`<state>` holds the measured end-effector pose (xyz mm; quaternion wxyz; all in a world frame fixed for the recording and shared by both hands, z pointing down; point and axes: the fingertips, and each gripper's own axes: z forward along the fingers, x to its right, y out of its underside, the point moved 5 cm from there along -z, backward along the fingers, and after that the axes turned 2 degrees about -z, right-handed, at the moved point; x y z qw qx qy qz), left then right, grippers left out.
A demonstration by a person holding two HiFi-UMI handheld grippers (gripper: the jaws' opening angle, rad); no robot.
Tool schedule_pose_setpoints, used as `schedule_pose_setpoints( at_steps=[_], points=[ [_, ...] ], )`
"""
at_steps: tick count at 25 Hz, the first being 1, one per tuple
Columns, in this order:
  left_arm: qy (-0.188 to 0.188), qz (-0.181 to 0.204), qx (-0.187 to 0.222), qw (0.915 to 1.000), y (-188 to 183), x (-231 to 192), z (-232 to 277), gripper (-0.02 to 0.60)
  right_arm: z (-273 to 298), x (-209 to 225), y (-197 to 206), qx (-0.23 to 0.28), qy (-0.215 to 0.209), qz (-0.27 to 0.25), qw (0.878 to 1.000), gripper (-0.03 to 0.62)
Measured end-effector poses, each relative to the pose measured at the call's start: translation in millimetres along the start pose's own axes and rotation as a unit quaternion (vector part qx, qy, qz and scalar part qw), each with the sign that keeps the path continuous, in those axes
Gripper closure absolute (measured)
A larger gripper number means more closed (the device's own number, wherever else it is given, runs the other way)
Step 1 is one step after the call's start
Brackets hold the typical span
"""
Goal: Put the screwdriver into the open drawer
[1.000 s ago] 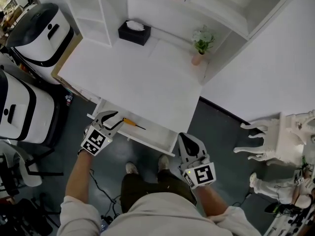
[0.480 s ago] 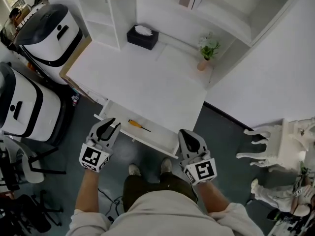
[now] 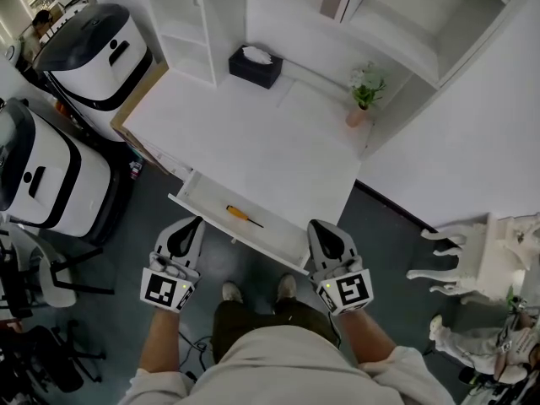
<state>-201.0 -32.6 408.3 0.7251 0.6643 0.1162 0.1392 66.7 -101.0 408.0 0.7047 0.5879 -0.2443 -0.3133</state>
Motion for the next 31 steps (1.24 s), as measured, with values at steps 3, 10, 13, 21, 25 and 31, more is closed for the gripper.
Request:
schedule_pose_setpoints(
  at_steps=[3,10,13,21,25,31],
  points=[
    [-0.009,-0.007,0.010,0.9999,-4,2,-5,0.577,3,0,1,-0.003,-0.004,-0.002,1.000,0.591],
    [-0.009,-0.009,0.014,0.9998,-6,1,-7,0.577,6,-2,0,-0.005,-0.008,-0.004,1.000,0.591],
    [-0.010,-0.007,0.013,0.9998,-6,0,-6,0.577,6,-1,0,-0.004,-0.008,-0.005,1.000,0.591],
    [-0.007,-0.003,0.011,0.9999,-6,0,-1,0.578,8,1,-1,-0.005,-0.008,-0.006,1.000,0.591],
    [-0.007,0.001,0.007,0.9999,-5,0,0,0.578,8,2,-1,-0.004,-0.008,-0.007,1.000,0.591],
    [-0.009,-0.004,-0.002,0.9999,-2,0,3,0.577,10,4,-1,-0.003,-0.008,-0.009,1.000,0.591]
  ],
)
